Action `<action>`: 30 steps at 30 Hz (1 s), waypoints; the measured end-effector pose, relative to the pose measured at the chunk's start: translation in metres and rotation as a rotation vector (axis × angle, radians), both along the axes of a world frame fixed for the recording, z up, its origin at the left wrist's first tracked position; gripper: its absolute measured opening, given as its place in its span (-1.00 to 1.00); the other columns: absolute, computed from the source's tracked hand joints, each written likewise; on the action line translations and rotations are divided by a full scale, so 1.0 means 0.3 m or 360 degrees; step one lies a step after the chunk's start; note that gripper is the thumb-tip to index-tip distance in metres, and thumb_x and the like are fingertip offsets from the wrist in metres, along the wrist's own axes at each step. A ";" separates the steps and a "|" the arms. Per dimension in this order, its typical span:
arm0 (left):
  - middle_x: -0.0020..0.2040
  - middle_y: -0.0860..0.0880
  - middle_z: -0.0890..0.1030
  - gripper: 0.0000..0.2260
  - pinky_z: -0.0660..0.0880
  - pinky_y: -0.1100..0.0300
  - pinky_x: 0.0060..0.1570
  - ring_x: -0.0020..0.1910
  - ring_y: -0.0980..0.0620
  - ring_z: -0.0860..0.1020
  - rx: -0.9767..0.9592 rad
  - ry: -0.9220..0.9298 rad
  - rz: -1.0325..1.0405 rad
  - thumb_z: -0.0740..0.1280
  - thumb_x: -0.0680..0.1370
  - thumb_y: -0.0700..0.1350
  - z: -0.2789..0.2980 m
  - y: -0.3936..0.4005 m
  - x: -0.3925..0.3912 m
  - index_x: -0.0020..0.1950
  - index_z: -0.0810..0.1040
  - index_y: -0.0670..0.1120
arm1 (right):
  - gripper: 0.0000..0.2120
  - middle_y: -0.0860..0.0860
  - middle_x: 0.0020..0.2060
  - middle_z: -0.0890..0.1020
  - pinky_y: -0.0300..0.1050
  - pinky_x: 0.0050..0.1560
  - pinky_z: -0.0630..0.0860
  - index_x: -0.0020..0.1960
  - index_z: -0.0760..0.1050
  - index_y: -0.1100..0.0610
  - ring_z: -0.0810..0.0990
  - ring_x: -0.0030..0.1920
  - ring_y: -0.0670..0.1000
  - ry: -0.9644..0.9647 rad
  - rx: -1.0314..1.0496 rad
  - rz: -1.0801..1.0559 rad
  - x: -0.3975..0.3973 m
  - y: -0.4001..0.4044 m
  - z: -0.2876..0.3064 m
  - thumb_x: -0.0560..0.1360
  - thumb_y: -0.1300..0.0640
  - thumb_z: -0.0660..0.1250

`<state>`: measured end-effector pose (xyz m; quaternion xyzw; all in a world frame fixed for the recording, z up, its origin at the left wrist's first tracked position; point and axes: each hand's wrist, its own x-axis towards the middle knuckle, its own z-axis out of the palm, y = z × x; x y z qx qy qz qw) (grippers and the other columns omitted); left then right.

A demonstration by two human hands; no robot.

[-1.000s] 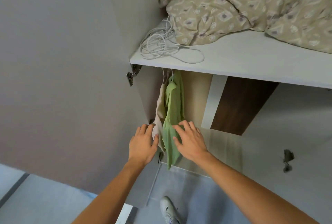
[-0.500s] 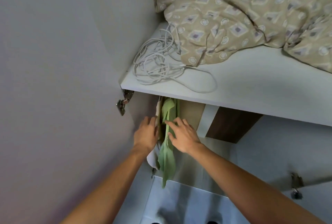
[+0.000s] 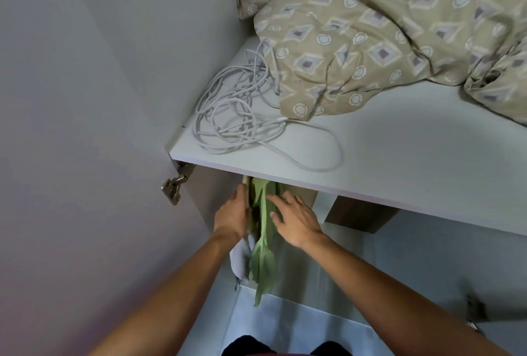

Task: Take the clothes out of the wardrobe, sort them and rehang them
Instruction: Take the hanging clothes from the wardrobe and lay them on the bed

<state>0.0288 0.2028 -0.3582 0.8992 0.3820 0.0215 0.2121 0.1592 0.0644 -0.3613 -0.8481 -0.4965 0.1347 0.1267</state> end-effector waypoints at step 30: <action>-0.16 -0.15 0.59 -0.77 0.44 0.00 -0.17 -0.10 -0.29 0.60 -0.0037 -0.0578 0.0347 0.15 0.75 0.04 -0.021 -0.062 0.048 0.06 0.41 -0.10 | -0.59 -0.04 -0.43 0.40 -0.05 -0.22 0.32 -0.29 0.25 0.01 0.41 -0.38 0.04 0.0558 0.0808 -0.0718 -0.012 0.056 -0.025 0.74 0.00 0.12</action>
